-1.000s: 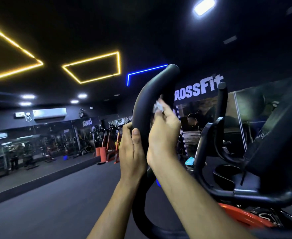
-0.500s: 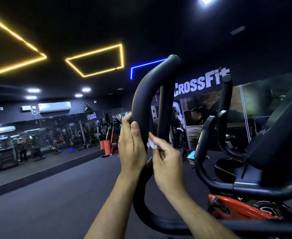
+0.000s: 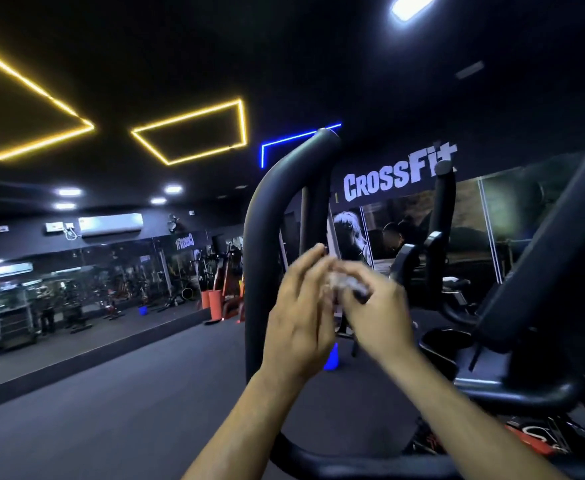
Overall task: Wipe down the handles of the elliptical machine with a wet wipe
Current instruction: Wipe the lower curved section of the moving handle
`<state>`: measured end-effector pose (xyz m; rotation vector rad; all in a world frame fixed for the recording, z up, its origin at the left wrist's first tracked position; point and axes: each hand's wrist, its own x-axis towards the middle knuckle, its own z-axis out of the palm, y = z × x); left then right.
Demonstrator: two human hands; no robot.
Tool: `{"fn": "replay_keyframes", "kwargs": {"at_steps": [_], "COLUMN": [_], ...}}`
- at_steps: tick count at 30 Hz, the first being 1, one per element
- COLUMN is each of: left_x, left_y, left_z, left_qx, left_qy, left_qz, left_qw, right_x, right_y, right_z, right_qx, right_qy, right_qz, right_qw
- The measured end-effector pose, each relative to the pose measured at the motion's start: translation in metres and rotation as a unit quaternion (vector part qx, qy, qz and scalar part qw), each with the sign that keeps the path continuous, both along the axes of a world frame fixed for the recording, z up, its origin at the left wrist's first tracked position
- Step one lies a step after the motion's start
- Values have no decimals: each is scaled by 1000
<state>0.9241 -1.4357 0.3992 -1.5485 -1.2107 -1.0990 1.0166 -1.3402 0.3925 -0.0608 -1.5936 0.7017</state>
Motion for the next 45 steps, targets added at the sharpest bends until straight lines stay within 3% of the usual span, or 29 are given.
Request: {"fn": "replay_keyframes", "kwargs": {"at_steps": [4,7,9,17,21,29,33,35,41,45], "left_x": [21,13,0,-20,-21,-26,-28,-28,-28,-29], "left_y": [24,45,55,71,71,74,77,77,77,78], "left_z": [31,50,52,32,29,27,26,26,25,24], "left_qx": [-2,-25,-28,32,27,20,31,36,32,33], "left_qy": [-205,-363,-424,-348,-332,-342,-341,-338,-338,-340], "left_qz": [9,-41,-79,-23,-40,-50,-49,-47,-62,-69], "left_qw": [979,931,902,937,942,938,938,939,939,937], "right_x": [12,-2,-16,-37,-43,-33,-27,-34,-36,-39], "right_y": [28,34,31,45,52,63,70,65,64,65], "right_z": [89,128,133,105,86,105,112,112,100,99], "right_qx": [-8,44,91,203,255,192,181,214,159,12], "right_qy": [155,206,223,247,232,232,334,320,239,231], "right_qz": [-66,-88,-92,-76,-56,42,-84,-96,108,283], "right_qw": [986,974,966,944,937,953,921,918,952,931]}}
